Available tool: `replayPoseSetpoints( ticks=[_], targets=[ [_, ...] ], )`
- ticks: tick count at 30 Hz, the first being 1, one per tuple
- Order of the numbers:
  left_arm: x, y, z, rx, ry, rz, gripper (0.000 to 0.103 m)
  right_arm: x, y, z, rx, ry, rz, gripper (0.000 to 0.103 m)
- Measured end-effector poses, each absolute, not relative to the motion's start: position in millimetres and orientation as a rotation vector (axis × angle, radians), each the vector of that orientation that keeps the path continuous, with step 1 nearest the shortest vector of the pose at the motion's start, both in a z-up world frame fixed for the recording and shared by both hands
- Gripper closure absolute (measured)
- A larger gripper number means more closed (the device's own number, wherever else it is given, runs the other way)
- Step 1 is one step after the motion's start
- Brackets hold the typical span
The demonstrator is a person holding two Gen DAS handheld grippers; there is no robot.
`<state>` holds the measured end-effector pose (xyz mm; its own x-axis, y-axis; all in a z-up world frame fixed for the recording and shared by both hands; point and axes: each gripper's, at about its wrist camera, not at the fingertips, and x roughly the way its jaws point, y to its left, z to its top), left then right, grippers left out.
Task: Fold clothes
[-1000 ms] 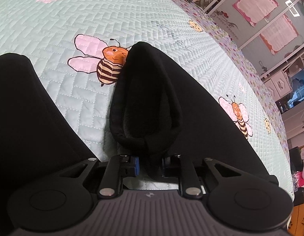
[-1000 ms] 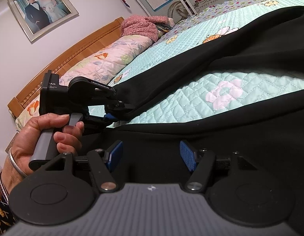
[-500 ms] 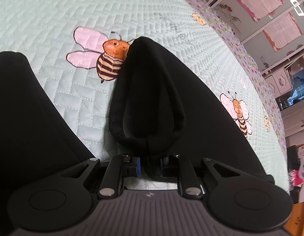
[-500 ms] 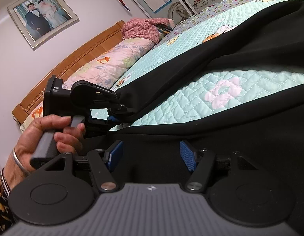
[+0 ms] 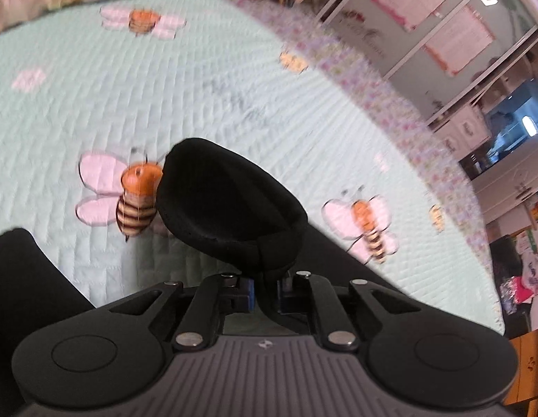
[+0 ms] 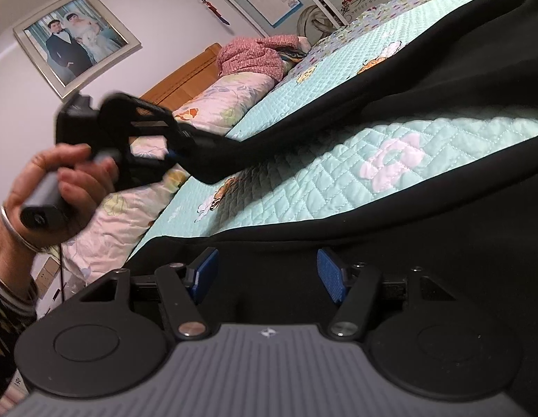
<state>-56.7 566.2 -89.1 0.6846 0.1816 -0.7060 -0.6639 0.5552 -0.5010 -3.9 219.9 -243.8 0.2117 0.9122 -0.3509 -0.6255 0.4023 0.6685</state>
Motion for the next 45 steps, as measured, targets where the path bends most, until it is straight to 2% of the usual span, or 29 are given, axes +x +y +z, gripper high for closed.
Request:
replayPoseSetpoints(
  ticks=[6,12,14,20,23,25,27,28,31,40,42,43,44,45],
  targets=[
    [-107,540,-74,-0.761,0.591,0.453,0.093,-4,221,-244,0.433,0.799,1.113,0.039],
    [-127,528,-160,-0.809,0.790,0.534,0.092,-4,222,-243,0.429,0.800,1.111,0.039],
    [-128,520,-176,-0.787,0.778,0.543,0.092,-4,223,-242,0.425,0.802,1.109,0.039],
    [-128,524,-167,-0.774,0.762,0.534,0.091,-3,227,-231,0.408,0.847,1.078,0.038],
    [-131,530,-166,-0.806,0.761,0.509,0.091,5,216,-220,0.556,0.935,0.984,0.038],
    [-133,531,-169,-0.832,0.765,0.498,0.091,16,195,-214,0.686,0.913,0.904,0.037],
    [-134,531,-174,-0.851,0.766,0.495,0.091,33,182,-200,0.724,0.864,0.811,0.033],
    [-135,531,-176,-0.857,0.763,0.494,0.091,44,181,-193,0.705,0.857,0.768,0.026],
    [-136,533,-179,-0.877,0.755,0.489,0.091,76,181,-178,0.653,0.836,0.653,0.023],
    [-143,539,-172,-0.921,0.764,0.459,0.091,154,214,-206,0.689,0.972,0.445,0.024],
    [-143,539,-171,-0.921,0.768,0.456,0.091,158,221,-210,0.686,0.973,0.420,0.031],
    [-143,540,-171,-0.923,0.768,0.455,0.091,160,223,-211,0.685,0.967,0.436,0.054],
    [-144,541,-171,-0.929,0.766,0.454,0.091,161,226,-212,0.679,0.971,0.455,0.080],
    [-145,541,-171,-0.934,0.764,0.453,0.091,161,226,-212,0.677,0.978,0.459,0.085]
  ],
)
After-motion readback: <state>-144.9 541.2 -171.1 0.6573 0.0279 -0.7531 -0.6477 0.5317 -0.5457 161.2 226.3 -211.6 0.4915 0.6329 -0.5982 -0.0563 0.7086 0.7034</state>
